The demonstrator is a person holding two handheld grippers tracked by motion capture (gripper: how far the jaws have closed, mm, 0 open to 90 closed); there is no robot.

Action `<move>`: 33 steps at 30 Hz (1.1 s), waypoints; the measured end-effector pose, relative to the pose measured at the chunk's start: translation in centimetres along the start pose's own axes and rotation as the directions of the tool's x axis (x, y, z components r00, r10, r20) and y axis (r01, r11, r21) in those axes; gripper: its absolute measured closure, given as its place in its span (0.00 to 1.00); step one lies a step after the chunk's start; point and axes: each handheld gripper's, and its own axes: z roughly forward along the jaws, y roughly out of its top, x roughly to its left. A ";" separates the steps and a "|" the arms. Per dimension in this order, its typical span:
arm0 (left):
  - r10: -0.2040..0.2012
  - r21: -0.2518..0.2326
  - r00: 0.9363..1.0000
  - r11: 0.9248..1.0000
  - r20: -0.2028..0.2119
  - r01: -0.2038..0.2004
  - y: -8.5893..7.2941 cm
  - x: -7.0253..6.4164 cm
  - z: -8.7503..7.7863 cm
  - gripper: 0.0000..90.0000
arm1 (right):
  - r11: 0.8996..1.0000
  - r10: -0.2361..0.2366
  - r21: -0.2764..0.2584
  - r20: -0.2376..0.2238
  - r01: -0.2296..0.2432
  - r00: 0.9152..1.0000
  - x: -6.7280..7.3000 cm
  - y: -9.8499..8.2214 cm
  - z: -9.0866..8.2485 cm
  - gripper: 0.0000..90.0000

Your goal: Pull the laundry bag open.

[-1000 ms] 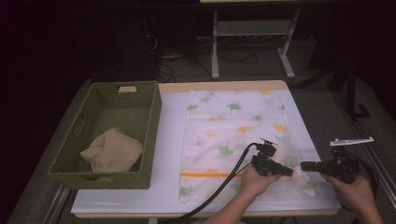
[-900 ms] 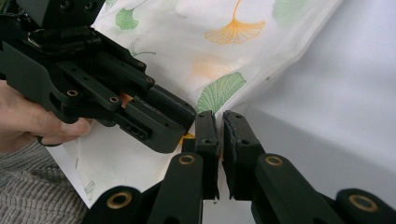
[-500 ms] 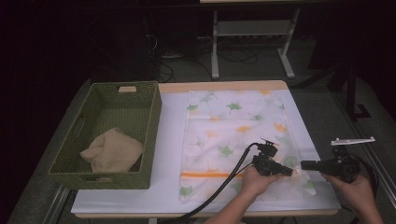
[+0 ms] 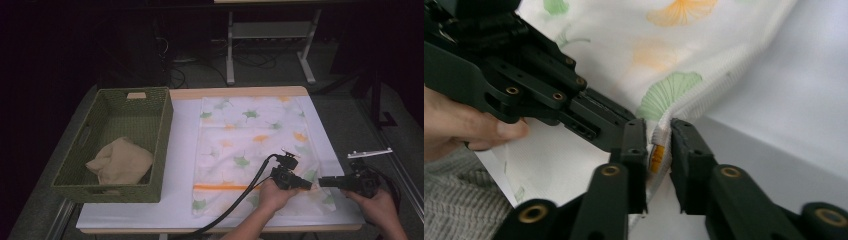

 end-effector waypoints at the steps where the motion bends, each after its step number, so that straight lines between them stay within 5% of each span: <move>1: 0.000 0.000 1.000 1.000 0.000 0.000 0.0 0.0 0.0 0.88 | 1.000 -0.011 -0.001 0.002 0.011 1.000 0.1 0.0 -0.1 0.91; 3: -0.002 -0.031 1.000 1.000 0.009 0.002 0.1 -0.1 -0.2 0.71 | 1.000 -0.020 -0.017 -0.025 0.019 0.999 0.2 0.1 -0.4 0.92; 6: -0.002 -0.041 0.999 0.999 0.035 0.003 0.2 -0.1 -0.4 0.63 | 0.999 -0.026 -0.036 -0.048 0.024 0.999 0.4 0.2 -0.7 0.92; 9: -0.001 -0.044 0.998 0.999 0.060 0.003 0.2 -0.1 -0.6 0.63 | 0.997 -0.023 -0.079 -0.094 0.016 0.995 0.5 0.3 -1.1 0.93; 12: -0.004 -0.047 0.996 0.999 0.088 0.008 0.2 0.0 -0.6 0.78 | 0.994 -0.012 -0.105 -0.116 -0.001 0.993 0.4 0.3 -1.2 0.93; 19: 0.012 -0.044 0.995 0.999 0.103 -0.008 0.0 -0.2 -0.4 0.84 | 0.994 0.003 -0.108 -0.113 -0.015 0.994 -0.1 0.1 -1.3 0.93; 22: 0.014 -0.054 0.989 0.999 0.145 -0.006 0.0 -0.3 -0.5 0.87 | 0.994 0.007 -0.112 -0.106 -0.019 0.994 -0.3 -0.1 -1.4 0.93; 28: 0.021 -0.052 0.994 0.999 0.111 -0.016 0.0 -0.2 -0.3 0.84 | 0.993 0.002 -0.117 -0.112 -0.015 0.994 -0.1 -0.1 -1.5 0.93; 33: 0.020 -0.054 0.992 0.998 0.122 -0.013 -0.1 -0.4 -0.1 0.85 | 0.991 0.006 -0.129 -0.119 -0.021 0.993 -0.1 0.0 -1.6 0.93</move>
